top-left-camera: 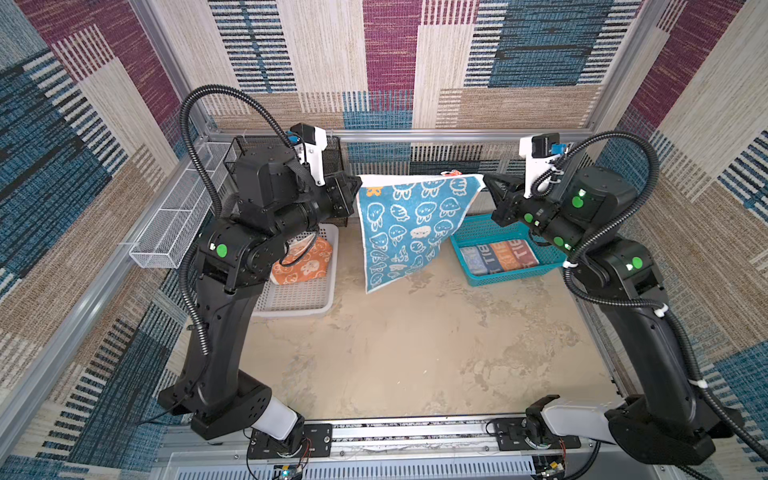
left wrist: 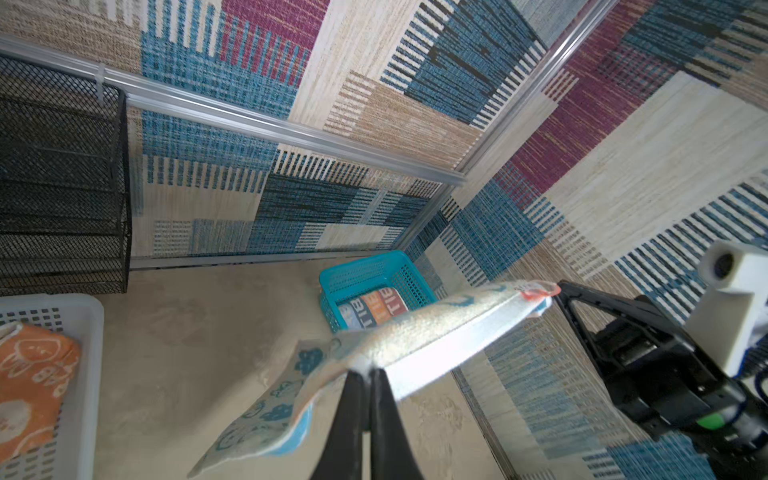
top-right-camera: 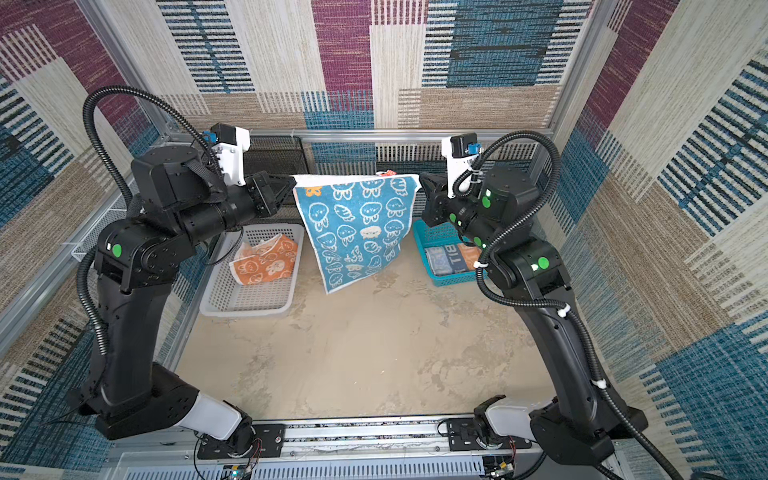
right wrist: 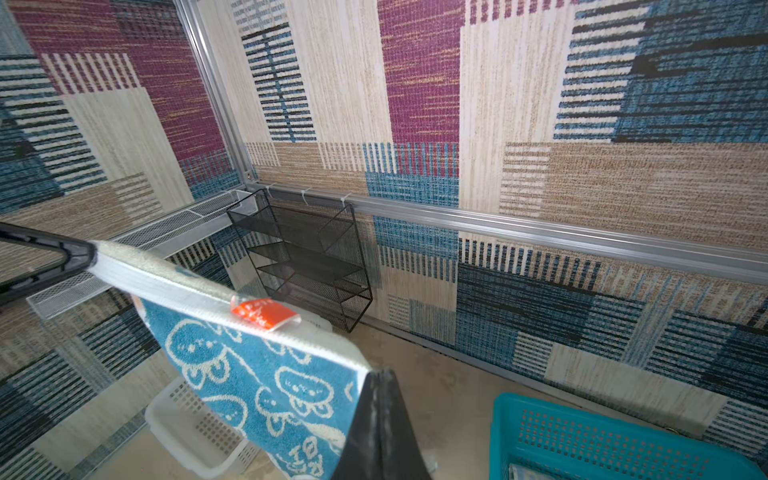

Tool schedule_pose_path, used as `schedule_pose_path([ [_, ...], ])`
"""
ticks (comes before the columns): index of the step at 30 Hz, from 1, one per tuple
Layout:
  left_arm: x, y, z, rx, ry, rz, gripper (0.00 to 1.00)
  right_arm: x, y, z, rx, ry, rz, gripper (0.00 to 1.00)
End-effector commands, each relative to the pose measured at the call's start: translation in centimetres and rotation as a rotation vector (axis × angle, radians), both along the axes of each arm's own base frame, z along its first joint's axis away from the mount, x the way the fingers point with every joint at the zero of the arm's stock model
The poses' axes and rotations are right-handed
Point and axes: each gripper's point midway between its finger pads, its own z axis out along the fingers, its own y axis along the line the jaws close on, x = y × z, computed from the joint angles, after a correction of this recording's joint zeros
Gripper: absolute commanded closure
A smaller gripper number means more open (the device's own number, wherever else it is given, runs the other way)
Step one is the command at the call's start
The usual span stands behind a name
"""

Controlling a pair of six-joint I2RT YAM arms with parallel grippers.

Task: Fold and stack the towels
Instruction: 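Lift the blue towel high with both grippers to let it hang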

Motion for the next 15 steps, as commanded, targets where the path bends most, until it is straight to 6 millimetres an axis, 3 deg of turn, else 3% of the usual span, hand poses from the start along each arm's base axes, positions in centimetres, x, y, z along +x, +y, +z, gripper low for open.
schedule_pose_path([
  [1, -2.7, -0.4, 0.1, -0.047, 0.012, -0.045, 1.0, -2.7, 0.4, 0.5, 0.007, -0.037, 0.088, 1.0],
  [6, -5.3, -0.6, -0.6, -0.122, 0.037, -0.097, 1.0, -5.9, 0.1, 1.4, 0.013, -0.094, 0.154, 1.0],
  [9, -5.5, -0.6, -1.1, -0.13, 0.051, -0.101, 1.0, -6.1, 0.0, 1.8, 0.019, -0.103, 0.15, 1.0],
  [12, -4.9, -0.3, -1.0, -0.122, 0.037, -0.072, 1.0, -4.1, 0.0, 1.2, 0.009, -0.065, 0.103, 1.0],
  [15, -2.3, 0.7, -1.8, -0.084, 0.044, 0.013, 1.0, -0.4, 0.4, -0.4, -0.021, -0.003, 0.035, 1.0],
])
